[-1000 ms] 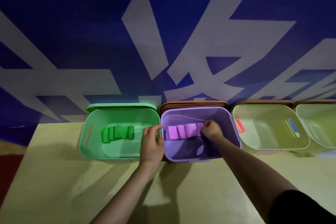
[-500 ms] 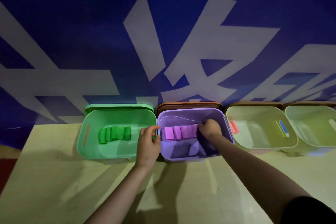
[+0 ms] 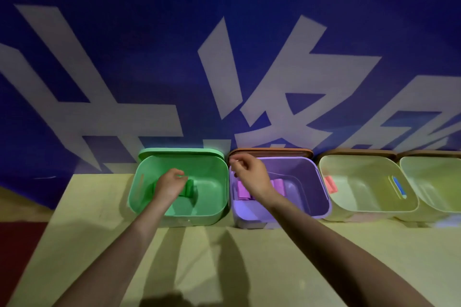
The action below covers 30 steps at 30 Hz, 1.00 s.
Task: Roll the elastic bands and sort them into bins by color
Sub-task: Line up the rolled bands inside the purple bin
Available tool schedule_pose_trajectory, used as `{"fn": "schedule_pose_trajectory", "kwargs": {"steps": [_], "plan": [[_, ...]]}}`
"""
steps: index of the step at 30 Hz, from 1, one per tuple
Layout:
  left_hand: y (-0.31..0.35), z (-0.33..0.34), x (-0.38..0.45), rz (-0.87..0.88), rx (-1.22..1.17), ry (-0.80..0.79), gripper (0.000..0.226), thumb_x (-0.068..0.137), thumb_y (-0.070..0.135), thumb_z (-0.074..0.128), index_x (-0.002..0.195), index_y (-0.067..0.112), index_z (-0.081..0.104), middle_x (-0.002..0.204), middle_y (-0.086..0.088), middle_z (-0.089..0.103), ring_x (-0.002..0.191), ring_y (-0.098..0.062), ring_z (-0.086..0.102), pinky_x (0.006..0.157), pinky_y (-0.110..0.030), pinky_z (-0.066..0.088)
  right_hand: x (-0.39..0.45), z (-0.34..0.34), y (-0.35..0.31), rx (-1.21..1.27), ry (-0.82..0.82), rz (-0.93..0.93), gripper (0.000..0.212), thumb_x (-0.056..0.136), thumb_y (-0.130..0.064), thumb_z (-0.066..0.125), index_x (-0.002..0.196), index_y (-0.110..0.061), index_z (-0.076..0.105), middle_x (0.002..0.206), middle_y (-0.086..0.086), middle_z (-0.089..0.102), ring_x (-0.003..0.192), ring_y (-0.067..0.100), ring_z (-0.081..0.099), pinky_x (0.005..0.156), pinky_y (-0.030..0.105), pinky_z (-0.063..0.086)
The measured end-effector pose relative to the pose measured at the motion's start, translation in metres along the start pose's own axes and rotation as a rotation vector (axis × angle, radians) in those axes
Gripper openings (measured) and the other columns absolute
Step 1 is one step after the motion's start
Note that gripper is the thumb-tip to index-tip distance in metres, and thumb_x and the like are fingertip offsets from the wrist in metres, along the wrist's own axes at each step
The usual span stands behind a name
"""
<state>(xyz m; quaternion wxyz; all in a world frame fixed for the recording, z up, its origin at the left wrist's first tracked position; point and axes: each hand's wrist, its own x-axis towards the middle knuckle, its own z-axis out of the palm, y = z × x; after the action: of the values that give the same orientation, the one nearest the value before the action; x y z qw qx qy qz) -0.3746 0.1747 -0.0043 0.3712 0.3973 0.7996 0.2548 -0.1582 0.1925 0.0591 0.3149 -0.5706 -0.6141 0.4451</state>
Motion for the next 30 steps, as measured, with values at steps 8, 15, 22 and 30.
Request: {"fn": "schedule_pose_trajectory", "kwargs": {"steps": [8, 15, 22, 30], "plan": [[-0.005, 0.03, 0.031, -0.015, 0.496, -0.123, 0.05, 0.087, 0.041, 0.064, 0.122, 0.005, 0.057, 0.119, -0.014, 0.062, 0.107, -0.03, 0.06, 0.086, -0.033, 0.048, 0.01, 0.042, 0.024, -0.437, -0.113, -0.094, 0.033, 0.084, -0.01, 0.061, 0.117, -0.01, 0.064, 0.104, 0.009, 0.058, 0.094, 0.023, 0.055, 0.08, 0.027, 0.041], [0.0, 0.05, 0.037, 0.06, 0.783, -0.105, 0.039, 0.084, 0.024, 0.065, 0.117, 0.006, 0.055, 0.117, -0.013, 0.057, 0.105, -0.029, 0.061, 0.084, -0.034, 0.051, 0.017, 0.042, 0.035, -0.358, -0.058, -0.149, 0.026, 0.087, -0.011, 0.06, 0.112, -0.007, 0.066, 0.087, 0.0, 0.046, 0.078, 0.017, 0.048, 0.069, 0.028, 0.04], [0.01, 0.026, 0.028, 0.042, 0.533, -0.067, 0.035, 0.082, 0.019, 0.065, 0.115, 0.007, 0.058, 0.108, -0.014, 0.066, 0.098, -0.031, 0.063, 0.076, -0.032, 0.049, 0.024, 0.04, 0.029, -0.358, -0.085, -0.111, 0.026, 0.088, -0.011, 0.058, 0.113, -0.008, 0.065, 0.083, 0.002, 0.048, 0.077, 0.022, 0.053, 0.071, 0.03, 0.041], [0.042, -0.063, -0.016, 0.092, -0.348, -0.076, 0.035, 0.084, 0.003, 0.048, 0.11, 0.016, 0.067, 0.084, -0.006, 0.056, 0.064, -0.014, 0.043, 0.054, -0.024, 0.035, 0.005, 0.029, 0.002, -0.192, -0.073, -0.09, 0.023, 0.091, -0.009, 0.054, 0.11, -0.008, 0.067, 0.083, -0.002, 0.057, 0.067, 0.004, 0.05, 0.061, 0.013, 0.038]]}}
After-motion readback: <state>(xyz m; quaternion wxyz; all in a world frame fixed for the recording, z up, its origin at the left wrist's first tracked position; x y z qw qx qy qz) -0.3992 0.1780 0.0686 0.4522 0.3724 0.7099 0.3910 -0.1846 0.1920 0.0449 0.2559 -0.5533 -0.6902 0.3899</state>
